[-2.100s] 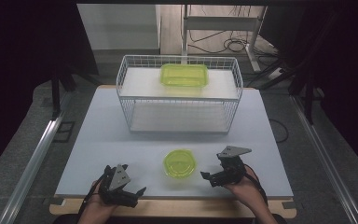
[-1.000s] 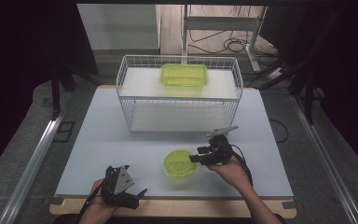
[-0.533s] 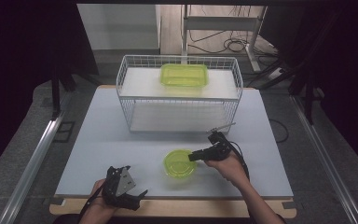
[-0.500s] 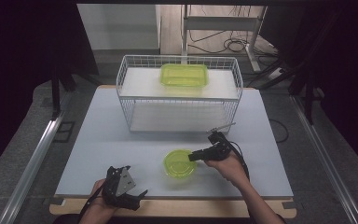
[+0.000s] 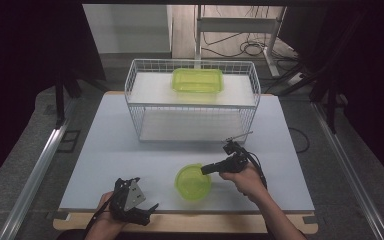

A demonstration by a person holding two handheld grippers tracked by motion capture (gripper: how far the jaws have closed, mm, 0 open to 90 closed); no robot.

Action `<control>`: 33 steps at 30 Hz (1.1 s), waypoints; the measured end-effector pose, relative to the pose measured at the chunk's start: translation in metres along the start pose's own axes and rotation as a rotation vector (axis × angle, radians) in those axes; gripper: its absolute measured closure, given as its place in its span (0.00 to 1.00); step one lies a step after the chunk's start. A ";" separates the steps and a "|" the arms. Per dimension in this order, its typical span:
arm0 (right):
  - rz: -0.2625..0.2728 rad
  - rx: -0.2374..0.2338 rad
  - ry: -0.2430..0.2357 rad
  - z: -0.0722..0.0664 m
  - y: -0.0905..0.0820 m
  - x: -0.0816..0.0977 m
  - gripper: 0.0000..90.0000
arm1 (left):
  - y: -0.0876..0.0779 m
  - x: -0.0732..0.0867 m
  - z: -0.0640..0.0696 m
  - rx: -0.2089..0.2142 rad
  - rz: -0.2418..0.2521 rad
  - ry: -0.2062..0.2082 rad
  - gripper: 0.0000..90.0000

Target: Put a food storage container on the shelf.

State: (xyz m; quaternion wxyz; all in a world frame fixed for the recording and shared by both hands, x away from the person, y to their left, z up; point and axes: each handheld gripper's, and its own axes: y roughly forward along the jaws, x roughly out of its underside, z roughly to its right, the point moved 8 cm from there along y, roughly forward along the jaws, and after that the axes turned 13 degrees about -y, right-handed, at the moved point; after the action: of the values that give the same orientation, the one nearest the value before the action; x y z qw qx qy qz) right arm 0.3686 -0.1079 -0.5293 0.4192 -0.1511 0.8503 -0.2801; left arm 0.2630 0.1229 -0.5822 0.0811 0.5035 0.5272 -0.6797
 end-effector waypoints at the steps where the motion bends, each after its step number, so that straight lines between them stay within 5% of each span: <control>1: 0.004 -0.004 0.001 0.000 -0.001 0.000 0.91 | 0.000 0.000 0.000 0.000 0.000 0.000 0.01; 33: 0.178 0.010 -0.003 -0.009 -0.049 -0.032 0.93 | 0.001 0.000 0.001 0.003 -0.005 0.005 0.01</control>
State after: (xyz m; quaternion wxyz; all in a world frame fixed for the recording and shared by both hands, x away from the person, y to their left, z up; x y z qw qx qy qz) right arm 0.3813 -0.1278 -0.4756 0.4446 -0.0735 0.8583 -0.2457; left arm 0.2627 0.1223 -0.5828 0.0774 0.5040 0.5275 -0.6795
